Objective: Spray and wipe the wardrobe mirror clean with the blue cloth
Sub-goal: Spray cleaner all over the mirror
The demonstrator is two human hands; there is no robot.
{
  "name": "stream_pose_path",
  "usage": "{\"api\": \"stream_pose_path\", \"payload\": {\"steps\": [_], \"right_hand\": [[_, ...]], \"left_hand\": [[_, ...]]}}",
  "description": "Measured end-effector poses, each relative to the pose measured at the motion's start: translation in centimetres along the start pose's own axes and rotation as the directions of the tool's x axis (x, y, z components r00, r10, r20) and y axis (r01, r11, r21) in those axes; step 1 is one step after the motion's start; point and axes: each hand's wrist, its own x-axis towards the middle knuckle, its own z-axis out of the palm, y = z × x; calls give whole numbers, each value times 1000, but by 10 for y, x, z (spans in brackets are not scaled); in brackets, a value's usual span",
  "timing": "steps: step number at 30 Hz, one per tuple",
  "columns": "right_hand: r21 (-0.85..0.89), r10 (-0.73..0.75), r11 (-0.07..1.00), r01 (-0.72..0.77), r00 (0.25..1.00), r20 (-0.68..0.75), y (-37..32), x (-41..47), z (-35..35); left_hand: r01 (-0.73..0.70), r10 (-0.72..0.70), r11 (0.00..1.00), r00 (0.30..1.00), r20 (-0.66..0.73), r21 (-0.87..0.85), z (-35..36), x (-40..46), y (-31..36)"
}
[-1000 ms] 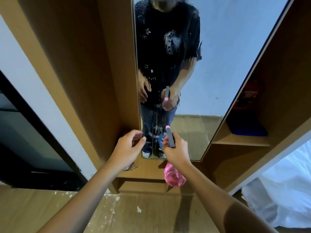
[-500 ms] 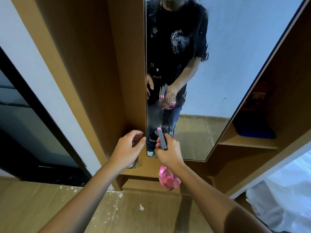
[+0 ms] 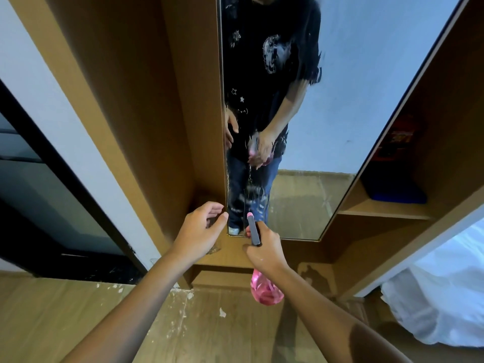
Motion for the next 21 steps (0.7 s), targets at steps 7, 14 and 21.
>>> {"api": "stream_pose_path", "payload": {"steps": [7,14,21], "right_hand": [[-17,65,998,-66,998,-25,21,-6,8],[-52,88,995,-90,995,-47,33,-7,7],[67,177,983,-172,981,-77,46,-9,-2]], "left_hand": [[10,-10,1000,1000,25,-5,8,-4,-2],[14,-14,1000,999,41,-1,12,-5,-2],[20,-20,1000,997,71,-3,19,-2,-4]]}}
